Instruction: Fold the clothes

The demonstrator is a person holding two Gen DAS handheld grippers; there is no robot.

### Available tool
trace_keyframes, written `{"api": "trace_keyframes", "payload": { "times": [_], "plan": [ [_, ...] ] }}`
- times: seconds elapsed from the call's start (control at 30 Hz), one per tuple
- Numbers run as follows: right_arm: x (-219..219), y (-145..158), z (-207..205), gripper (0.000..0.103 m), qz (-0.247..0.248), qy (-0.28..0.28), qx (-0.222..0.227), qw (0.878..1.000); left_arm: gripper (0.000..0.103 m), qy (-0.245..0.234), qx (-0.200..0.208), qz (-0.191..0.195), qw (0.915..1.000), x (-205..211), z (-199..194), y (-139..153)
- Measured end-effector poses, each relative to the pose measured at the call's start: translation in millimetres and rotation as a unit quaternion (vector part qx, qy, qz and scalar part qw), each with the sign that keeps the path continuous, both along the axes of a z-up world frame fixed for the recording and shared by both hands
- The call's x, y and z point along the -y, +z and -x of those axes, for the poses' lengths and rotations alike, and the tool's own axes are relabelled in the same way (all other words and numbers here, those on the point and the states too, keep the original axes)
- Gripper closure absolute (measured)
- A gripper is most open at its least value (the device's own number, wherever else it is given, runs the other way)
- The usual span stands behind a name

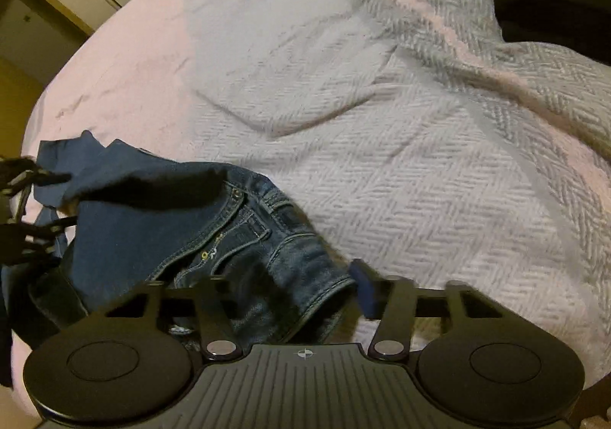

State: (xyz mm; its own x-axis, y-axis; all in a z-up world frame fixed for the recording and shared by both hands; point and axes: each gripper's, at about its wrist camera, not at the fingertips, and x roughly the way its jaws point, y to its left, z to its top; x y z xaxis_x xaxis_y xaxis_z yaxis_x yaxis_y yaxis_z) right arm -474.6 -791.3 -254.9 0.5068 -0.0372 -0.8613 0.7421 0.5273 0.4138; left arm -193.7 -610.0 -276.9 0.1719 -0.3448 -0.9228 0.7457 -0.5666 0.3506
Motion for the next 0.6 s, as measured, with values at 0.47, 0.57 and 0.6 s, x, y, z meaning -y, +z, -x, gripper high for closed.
{"api": "trace_keyframes", "payload": {
  "times": [0.47,0.57,0.6],
  "plan": [
    [176,149,-76,0.082,0.189,0.123,0.005,0.974,0.077,0.093,0.02,0.118,0.9884,119,-48,138],
    [200,143,-107,0.066,0.253,0.127,-0.023,0.959,0.061,0.154,0.053,0.124,0.9789,151,-64,124],
    [202,142,-114,0.065,0.28,0.126,-0.035,0.951,0.061,0.162,0.052,0.125,0.9774,150,-68,124]
  ]
}}
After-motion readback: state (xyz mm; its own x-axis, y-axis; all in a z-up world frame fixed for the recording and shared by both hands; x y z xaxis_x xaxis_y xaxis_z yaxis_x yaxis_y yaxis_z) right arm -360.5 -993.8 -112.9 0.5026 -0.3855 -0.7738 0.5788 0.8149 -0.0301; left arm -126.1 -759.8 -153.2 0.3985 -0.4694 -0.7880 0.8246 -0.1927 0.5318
